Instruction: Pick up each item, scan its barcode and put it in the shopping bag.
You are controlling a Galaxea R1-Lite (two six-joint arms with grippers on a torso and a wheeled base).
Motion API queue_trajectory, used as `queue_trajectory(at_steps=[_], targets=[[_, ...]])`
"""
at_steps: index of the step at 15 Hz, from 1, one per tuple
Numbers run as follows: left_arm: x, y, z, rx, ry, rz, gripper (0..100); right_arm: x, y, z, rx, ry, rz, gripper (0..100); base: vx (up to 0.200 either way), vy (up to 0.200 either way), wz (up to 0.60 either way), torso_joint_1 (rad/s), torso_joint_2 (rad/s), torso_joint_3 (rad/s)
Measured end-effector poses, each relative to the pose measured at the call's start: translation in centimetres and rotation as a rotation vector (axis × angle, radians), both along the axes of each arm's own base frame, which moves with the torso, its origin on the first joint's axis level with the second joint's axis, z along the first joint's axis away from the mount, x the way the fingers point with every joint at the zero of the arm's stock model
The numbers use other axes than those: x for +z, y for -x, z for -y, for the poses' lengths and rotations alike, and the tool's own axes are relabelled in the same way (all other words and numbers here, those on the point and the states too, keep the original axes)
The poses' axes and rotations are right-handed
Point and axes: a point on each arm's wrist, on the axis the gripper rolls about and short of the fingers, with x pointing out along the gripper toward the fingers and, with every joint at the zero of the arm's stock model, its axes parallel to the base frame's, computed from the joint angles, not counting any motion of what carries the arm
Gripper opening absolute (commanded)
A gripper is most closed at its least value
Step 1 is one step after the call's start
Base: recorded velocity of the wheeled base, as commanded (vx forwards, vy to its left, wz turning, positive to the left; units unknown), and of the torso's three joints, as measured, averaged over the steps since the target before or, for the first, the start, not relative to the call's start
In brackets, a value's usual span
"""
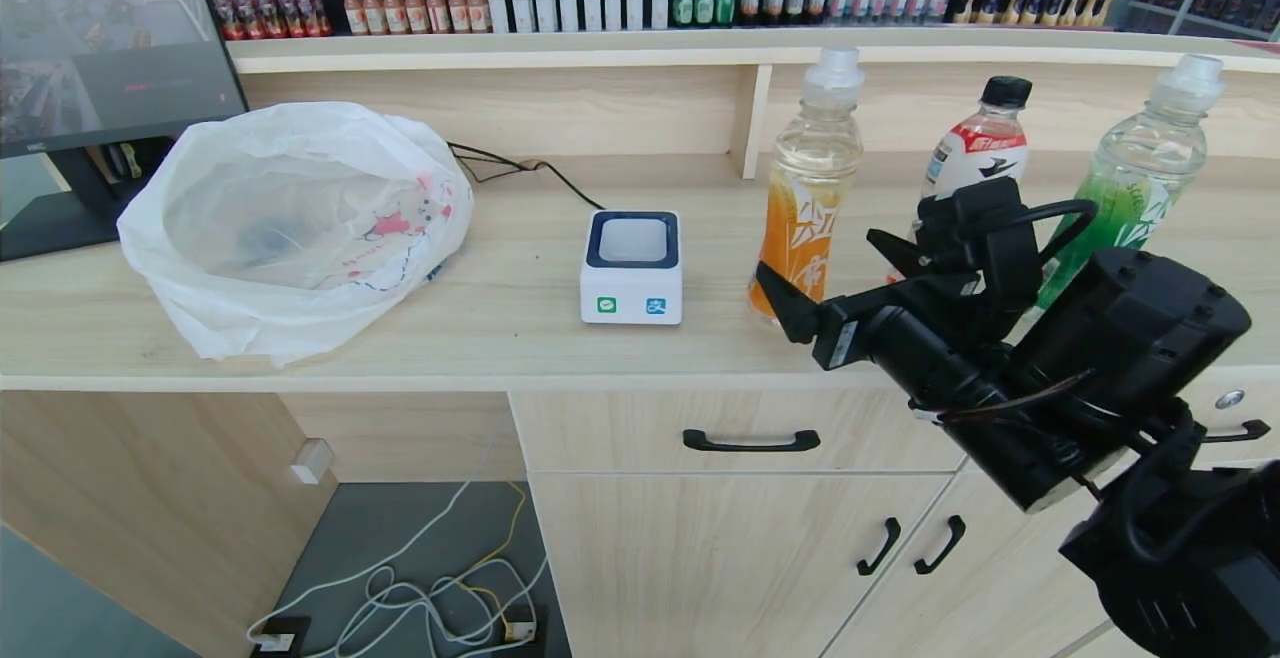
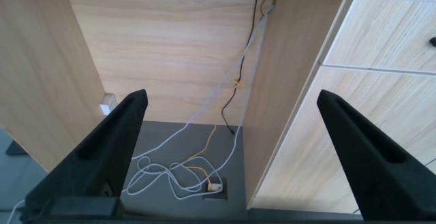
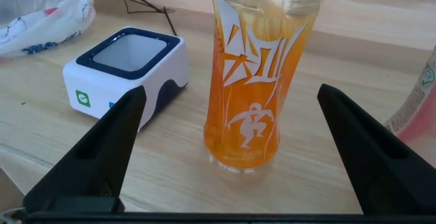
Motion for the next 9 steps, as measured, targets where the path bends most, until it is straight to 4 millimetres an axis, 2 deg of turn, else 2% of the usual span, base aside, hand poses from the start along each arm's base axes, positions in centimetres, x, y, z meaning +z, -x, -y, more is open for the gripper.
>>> queue_trajectory(at_steps=[9], targets=[[0.0,0.0,0.0,0.0,0.0,0.0,100,0.6,-2.7,-1.8,-0.017,-0.049,0.022,100,0.0,0.0,0.0,0.0,0.0,0.0]])
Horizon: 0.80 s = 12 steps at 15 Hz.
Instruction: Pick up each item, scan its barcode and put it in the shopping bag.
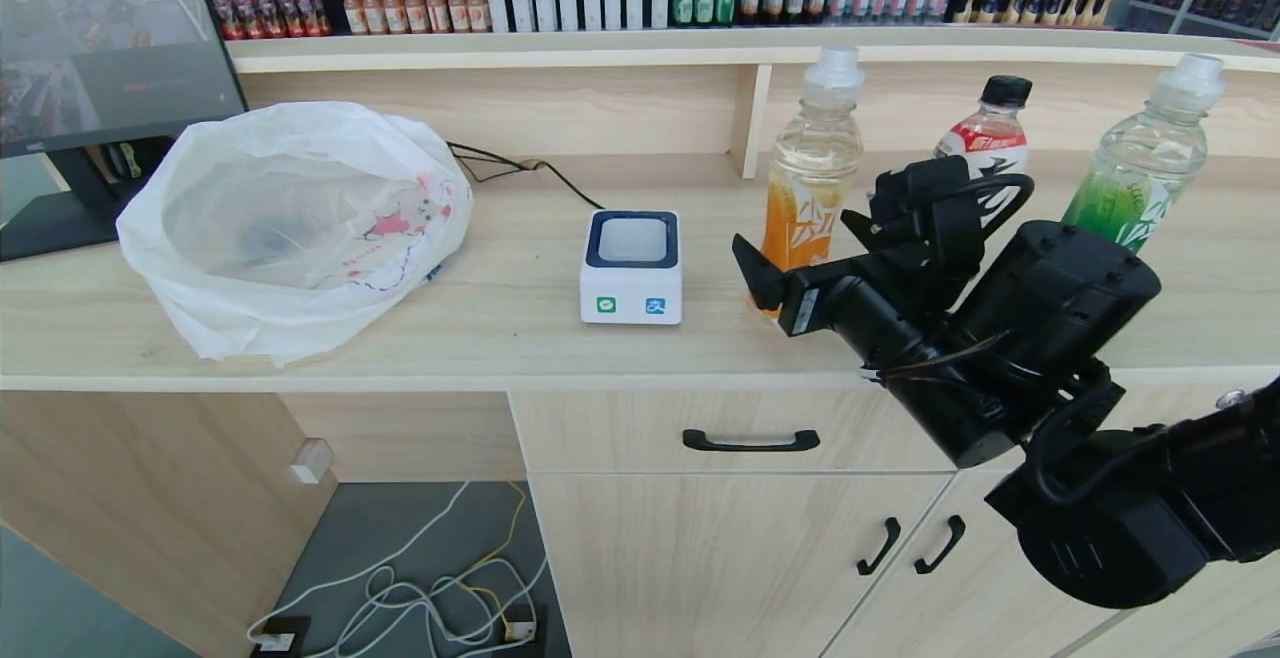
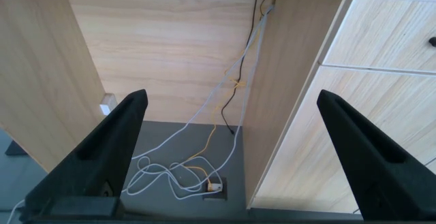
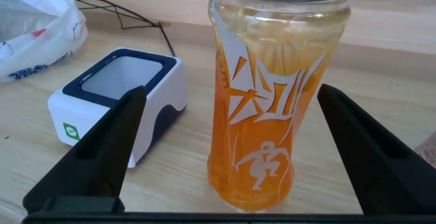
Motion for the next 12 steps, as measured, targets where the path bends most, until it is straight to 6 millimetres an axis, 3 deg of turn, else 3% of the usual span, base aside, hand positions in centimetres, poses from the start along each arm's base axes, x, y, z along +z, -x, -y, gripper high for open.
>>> queue_trajectory(at_steps=[12], targets=[[0.0,0.0,0.0,0.0,0.0,0.0,100,0.6,-2.9,-1.6,-0.062,-0.075,0.031,100,0.0,0.0,0.0,0.0,0.0,0.0]])
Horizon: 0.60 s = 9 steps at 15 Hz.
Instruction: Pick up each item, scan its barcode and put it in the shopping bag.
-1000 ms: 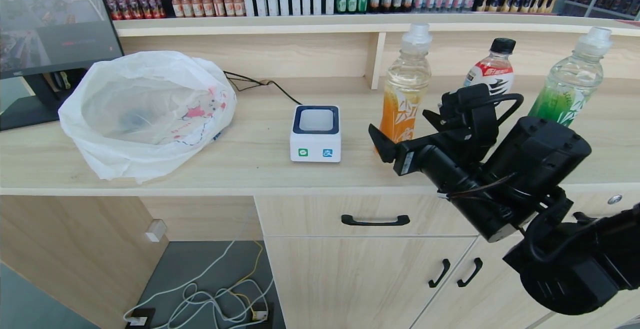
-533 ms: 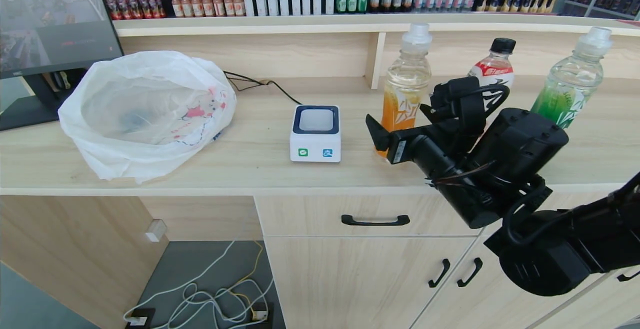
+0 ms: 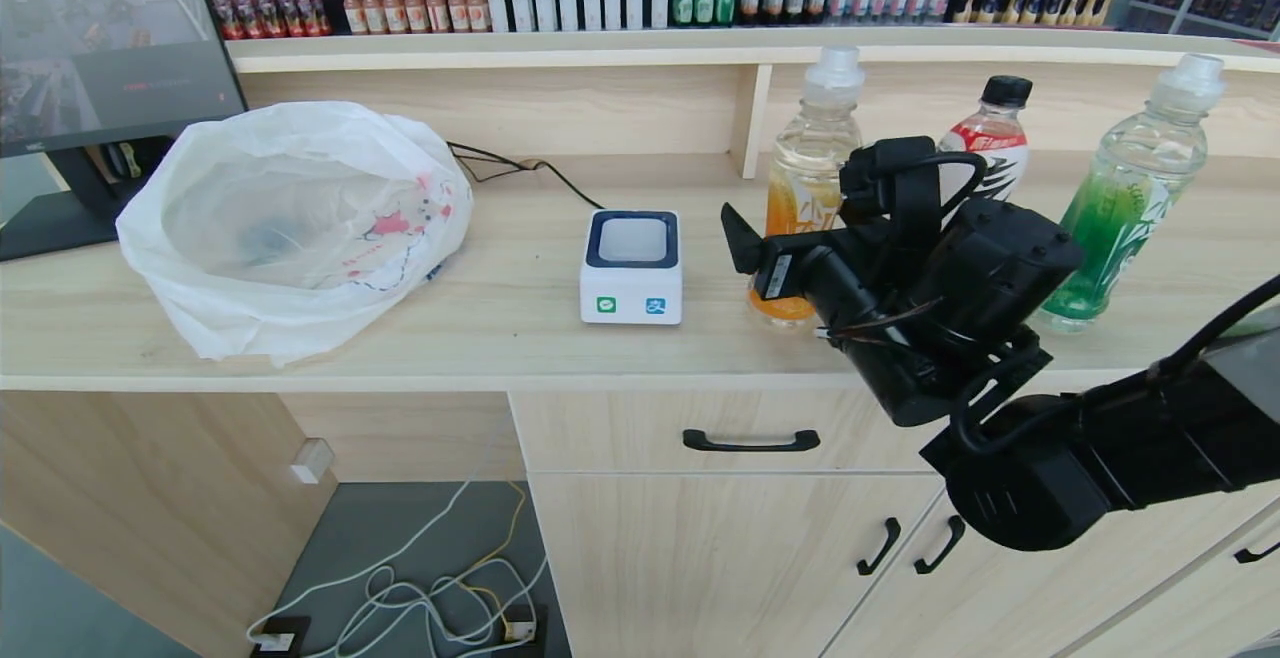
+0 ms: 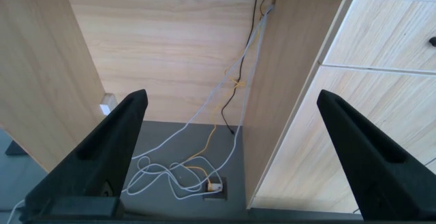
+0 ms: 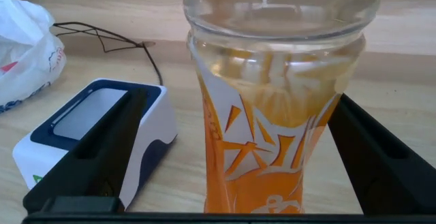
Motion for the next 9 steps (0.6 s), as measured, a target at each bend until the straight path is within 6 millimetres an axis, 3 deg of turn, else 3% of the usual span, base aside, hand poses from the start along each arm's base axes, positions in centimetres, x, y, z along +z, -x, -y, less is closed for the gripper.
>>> queue_trajectory(at_steps=[9], targets=[[0.0,0.0,0.0,0.0,0.0,0.0,100,-0.2,-1.9,0.1,-0.054,-0.024,0.016,100,0.0,0.0,0.0,0.0,0.0,0.0]])
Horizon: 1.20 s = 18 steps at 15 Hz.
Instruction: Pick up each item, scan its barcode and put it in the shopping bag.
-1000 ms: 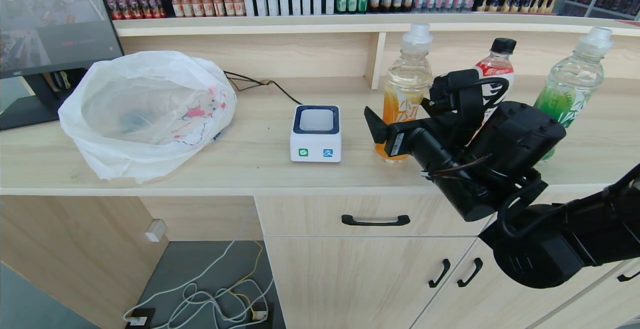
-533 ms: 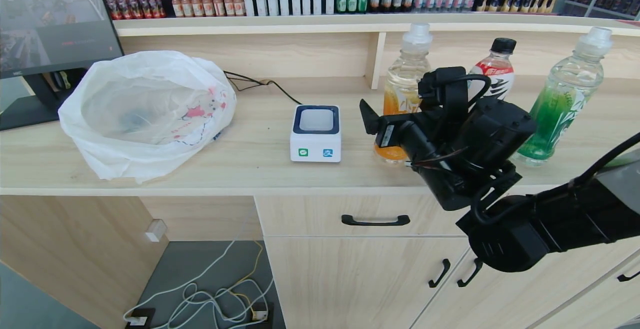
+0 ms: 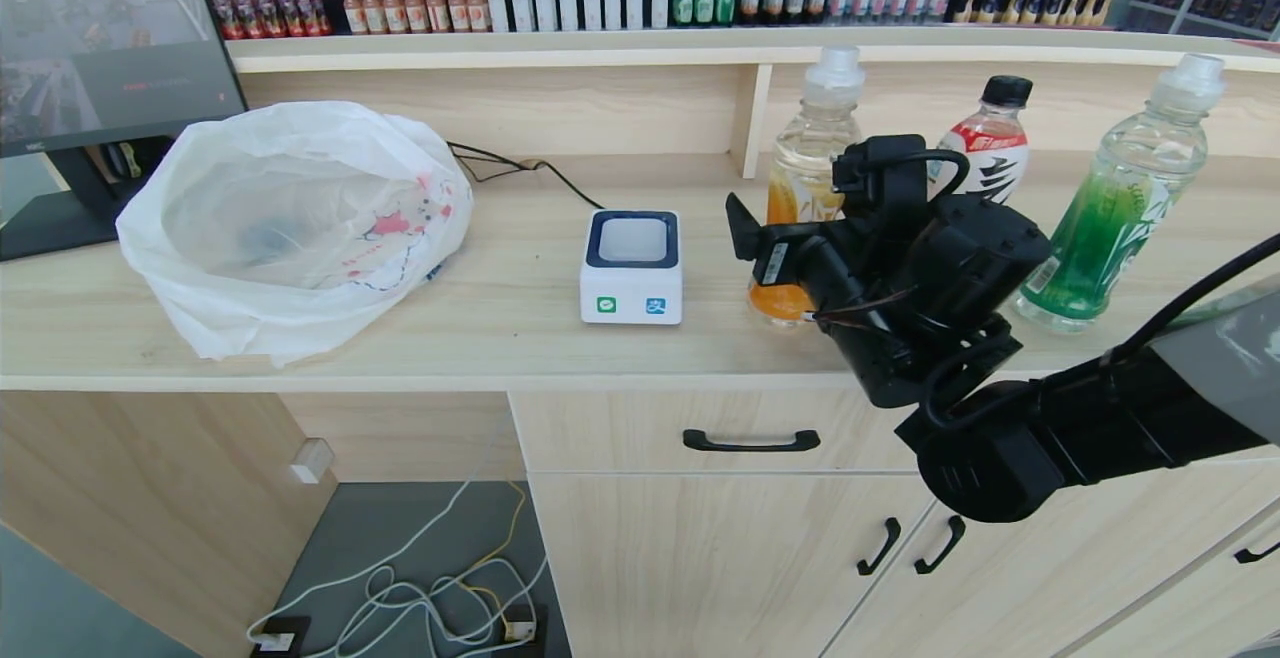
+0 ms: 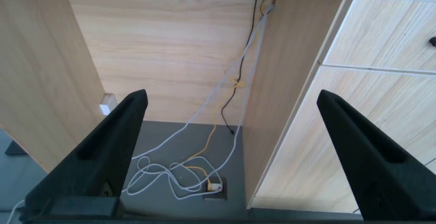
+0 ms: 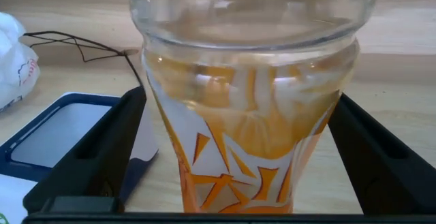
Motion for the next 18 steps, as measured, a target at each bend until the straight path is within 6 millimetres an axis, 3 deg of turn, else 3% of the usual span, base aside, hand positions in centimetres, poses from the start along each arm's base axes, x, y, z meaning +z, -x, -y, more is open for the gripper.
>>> queue_trajectory(at_steps=[6,7,18], targets=[[0.0,0.0,0.0,0.0,0.0,0.0,100,0.45,-0.53,0.29,-0.023,-0.017,0.017,100,0.0,0.0,0.0,0.0,0.0,0.0],[0.0,0.0,0.0,0.0,0.0,0.0,100,0.45,-0.56,0.32,-0.025,-0.018,0.018,0,0.0,0.0,0.0,0.0,0.0,0.0],[0.0,0.0,0.0,0.001,0.0,0.0,100,0.71,-0.5,0.34,-0.03,-0.03,0.03,0,0.0,0.0,0.0,0.0,0.0,0.0]])
